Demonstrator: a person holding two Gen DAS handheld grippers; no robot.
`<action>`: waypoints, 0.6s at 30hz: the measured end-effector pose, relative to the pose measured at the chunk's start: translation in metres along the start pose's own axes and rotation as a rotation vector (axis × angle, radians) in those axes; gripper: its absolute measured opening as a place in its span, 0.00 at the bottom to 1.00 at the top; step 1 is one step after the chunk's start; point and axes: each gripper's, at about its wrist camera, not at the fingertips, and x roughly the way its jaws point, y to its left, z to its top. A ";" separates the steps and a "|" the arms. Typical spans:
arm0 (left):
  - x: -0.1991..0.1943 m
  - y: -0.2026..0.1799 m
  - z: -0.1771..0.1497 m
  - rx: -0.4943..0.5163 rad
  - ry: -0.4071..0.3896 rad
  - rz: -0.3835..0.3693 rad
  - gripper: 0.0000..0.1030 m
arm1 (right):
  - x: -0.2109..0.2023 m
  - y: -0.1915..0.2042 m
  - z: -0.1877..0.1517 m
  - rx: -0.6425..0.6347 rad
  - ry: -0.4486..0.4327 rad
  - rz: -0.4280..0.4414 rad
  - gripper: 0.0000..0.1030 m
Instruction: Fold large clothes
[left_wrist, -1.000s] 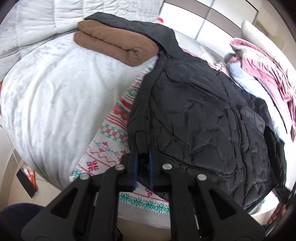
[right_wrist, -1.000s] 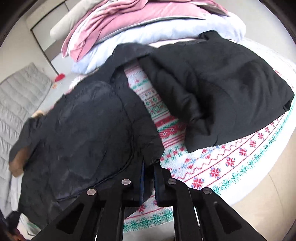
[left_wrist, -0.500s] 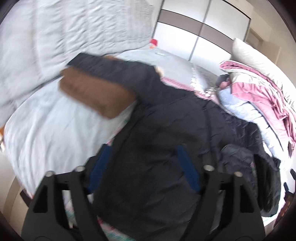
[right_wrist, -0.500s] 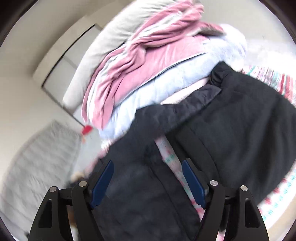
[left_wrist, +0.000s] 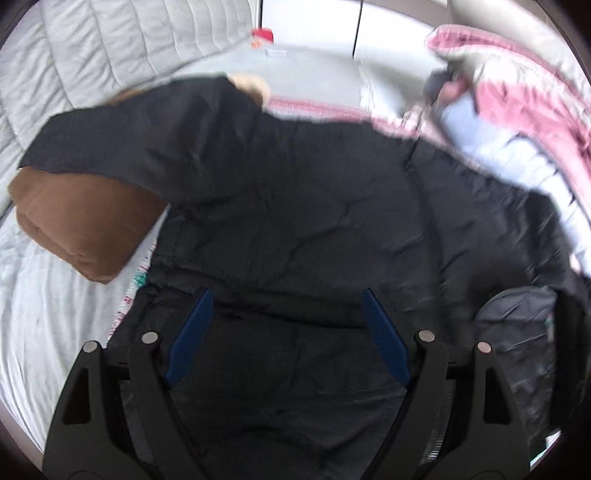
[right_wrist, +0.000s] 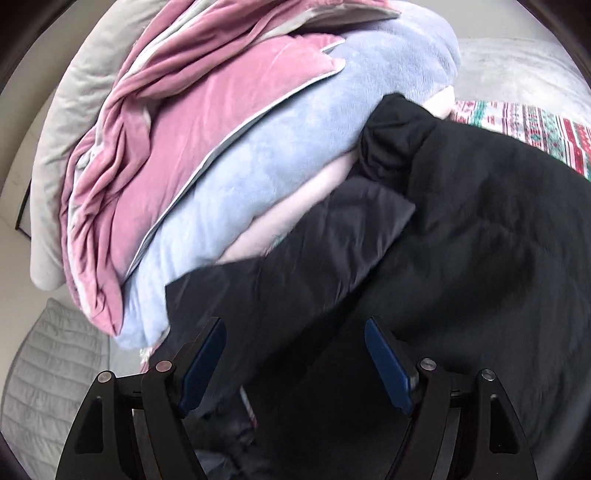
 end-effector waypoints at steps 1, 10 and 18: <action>0.000 0.001 0.000 0.003 -0.010 0.003 0.80 | 0.008 -0.003 0.005 0.012 -0.003 -0.024 0.76; 0.015 0.040 0.009 -0.089 0.000 0.005 0.80 | 0.062 0.001 0.013 0.043 -0.025 0.017 0.39; 0.019 0.061 0.015 -0.171 0.014 -0.006 0.80 | -0.004 0.088 0.006 -0.268 -0.244 0.105 0.08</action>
